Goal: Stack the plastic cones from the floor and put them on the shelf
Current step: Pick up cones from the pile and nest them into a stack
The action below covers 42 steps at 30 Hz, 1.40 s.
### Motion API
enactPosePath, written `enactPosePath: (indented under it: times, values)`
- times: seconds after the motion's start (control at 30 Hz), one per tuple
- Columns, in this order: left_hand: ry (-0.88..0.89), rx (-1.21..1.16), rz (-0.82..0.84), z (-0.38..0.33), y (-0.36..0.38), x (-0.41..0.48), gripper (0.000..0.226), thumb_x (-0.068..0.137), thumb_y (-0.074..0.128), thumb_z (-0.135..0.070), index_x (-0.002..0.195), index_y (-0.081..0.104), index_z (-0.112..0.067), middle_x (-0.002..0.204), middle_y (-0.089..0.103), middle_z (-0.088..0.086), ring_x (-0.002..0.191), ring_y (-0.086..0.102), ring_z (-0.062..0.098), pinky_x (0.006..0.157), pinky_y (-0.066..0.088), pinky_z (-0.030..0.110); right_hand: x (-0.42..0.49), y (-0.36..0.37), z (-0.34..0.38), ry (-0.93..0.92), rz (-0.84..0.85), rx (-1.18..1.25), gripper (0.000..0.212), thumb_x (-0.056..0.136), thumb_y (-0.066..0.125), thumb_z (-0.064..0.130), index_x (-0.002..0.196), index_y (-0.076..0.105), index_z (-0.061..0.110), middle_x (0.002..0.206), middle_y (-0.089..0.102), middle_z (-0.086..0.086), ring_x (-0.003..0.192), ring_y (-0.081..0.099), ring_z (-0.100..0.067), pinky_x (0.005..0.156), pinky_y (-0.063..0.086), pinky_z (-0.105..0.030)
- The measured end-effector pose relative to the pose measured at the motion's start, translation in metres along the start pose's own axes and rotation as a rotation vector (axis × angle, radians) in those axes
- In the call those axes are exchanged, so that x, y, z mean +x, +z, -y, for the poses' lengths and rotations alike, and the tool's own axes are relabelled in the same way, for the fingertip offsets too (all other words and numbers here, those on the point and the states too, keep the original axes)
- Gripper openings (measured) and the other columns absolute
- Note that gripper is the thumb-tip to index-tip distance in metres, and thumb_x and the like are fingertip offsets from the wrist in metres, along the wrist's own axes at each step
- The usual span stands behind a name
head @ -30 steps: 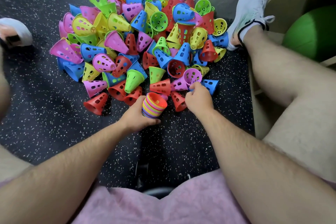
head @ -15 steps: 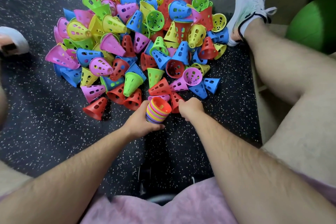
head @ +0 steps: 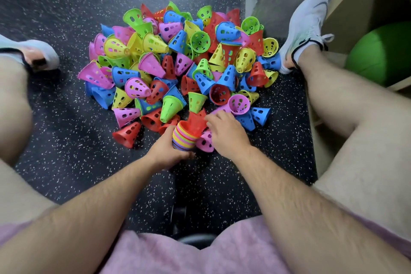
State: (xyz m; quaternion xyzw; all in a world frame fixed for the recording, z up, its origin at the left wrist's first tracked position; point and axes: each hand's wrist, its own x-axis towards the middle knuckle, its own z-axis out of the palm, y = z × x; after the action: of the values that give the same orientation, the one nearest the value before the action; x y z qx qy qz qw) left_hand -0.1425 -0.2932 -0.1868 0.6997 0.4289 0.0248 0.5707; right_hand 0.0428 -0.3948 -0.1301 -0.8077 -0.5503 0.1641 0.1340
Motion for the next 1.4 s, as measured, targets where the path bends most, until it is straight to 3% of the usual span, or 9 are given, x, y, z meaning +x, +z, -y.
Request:
enactPosePath:
  times: [0.07, 0.2, 0.3, 0.47, 0.67, 0.9, 1.03, 1.27, 1.4]
  values:
    - [-0.002, 0.002, -0.014, -0.001, -0.001, -0.001, 0.095, 0.048, 0.091, -0.041, 0.128, 0.039, -0.039, 0.111, 0.067, -0.003, 0.101, 0.07, 0.019, 0.093, 0.057, 0.049, -0.003, 0.005, 0.004, -0.059, 0.122, 0.133, 0.028, 0.099, 0.047, 0.025, 0.122, 0.063, 0.021, 0.116, 0.06, 0.001, 0.111, 0.05, -0.021, 0.098, 0.044, -0.042]
    - [-0.018, 0.048, -0.001, 0.004, -0.001, 0.002, 0.1, 0.048, 0.09, -0.05, 0.132, 0.038, -0.041, 0.112, 0.068, -0.003, 0.098, 0.07, 0.017, 0.089, 0.059, 0.046, 0.001, 0.01, 0.008, 0.228, 0.052, 0.351, 0.027, 0.094, 0.048, 0.029, 0.118, 0.062, 0.026, 0.111, 0.066, 0.008, 0.103, 0.06, -0.013, 0.091, 0.051, -0.037]
    - [-0.057, 0.064, 0.024, 0.006, 0.0, 0.001, 0.092, 0.051, 0.091, -0.047, 0.128, 0.04, -0.038, 0.103, 0.069, 0.002, 0.074, 0.068, 0.017, 0.061, 0.055, 0.039, 0.003, 0.012, -0.002, 0.4, 0.066, 0.157, 0.035, 0.087, 0.054, 0.036, 0.118, 0.055, 0.019, 0.117, 0.058, 0.0, 0.109, 0.055, -0.022, 0.088, 0.052, -0.042]
    - [-0.039, 0.126, 0.046, 0.008, 0.005, 0.004, 0.082, 0.063, 0.095, -0.033, 0.125, 0.04, -0.034, 0.102, 0.066, -0.005, 0.086, 0.067, 0.012, 0.072, 0.052, 0.027, -0.01, 0.025, -0.016, 0.638, 0.311, -0.051, 0.063, 0.076, 0.067, 0.031, 0.129, 0.035, 0.02, 0.136, 0.035, -0.011, 0.124, 0.039, -0.035, 0.09, 0.05, -0.046]
    - [-0.066, 0.118, 0.097, 0.01, 0.01, 0.006, 0.082, 0.067, 0.093, -0.03, 0.129, 0.04, -0.028, 0.093, 0.066, 0.002, 0.052, 0.053, 0.006, 0.046, 0.038, 0.024, -0.012, 0.028, -0.026, 0.909, 0.217, 0.212, 0.055, 0.087, 0.067, 0.029, 0.131, 0.035, 0.023, 0.129, 0.039, -0.02, 0.098, 0.059, -0.034, 0.064, 0.047, -0.033]
    - [-0.064, 0.133, 0.1, 0.008, 0.009, 0.003, 0.08, 0.069, 0.093, -0.027, 0.129, 0.041, -0.025, 0.092, 0.063, -0.001, 0.053, 0.051, 0.004, 0.045, 0.036, 0.02, -0.012, 0.024, -0.023, 0.741, 0.137, 0.338, 0.041, 0.084, 0.06, 0.001, 0.118, 0.049, 0.023, 0.125, 0.039, -0.008, 0.075, 0.052, -0.017, 0.057, 0.041, -0.024]
    - [-0.068, 0.152, 0.081, 0.004, 0.006, 0.0, 0.082, 0.068, 0.094, -0.03, 0.13, 0.04, -0.028, 0.099, 0.065, -0.001, 0.058, 0.056, 0.006, 0.046, 0.041, 0.023, -0.012, 0.015, -0.018, 0.586, 0.001, 0.395, 0.047, 0.081, 0.046, -0.013, 0.11, 0.057, 0.023, 0.119, 0.046, 0.001, 0.086, 0.052, -0.014, 0.064, 0.04, -0.02]
    - [-0.103, 0.151, 0.071, -0.003, 0.001, -0.006, 0.092, 0.049, 0.088, -0.05, 0.125, 0.038, -0.035, 0.102, 0.066, 0.001, 0.083, 0.073, 0.036, 0.071, 0.062, 0.052, -0.001, 0.006, -0.005, 0.407, -0.176, 0.439, 0.05, 0.087, 0.039, 0.002, 0.122, 0.05, 0.036, 0.114, 0.064, 0.004, 0.097, 0.06, -0.021, 0.083, 0.05, -0.034]
    - [-0.102, 0.132, 0.057, -0.005, 0.0, -0.006, 0.102, 0.043, 0.086, -0.055, 0.13, 0.04, -0.028, 0.104, 0.065, 0.003, 0.089, 0.072, 0.037, 0.078, 0.061, 0.055, -0.001, 0.009, 0.009, 0.118, -0.002, 0.423, 0.043, 0.088, 0.046, 0.01, 0.125, 0.057, 0.03, 0.117, 0.066, 0.005, 0.109, 0.06, -0.014, 0.097, 0.051, -0.039]
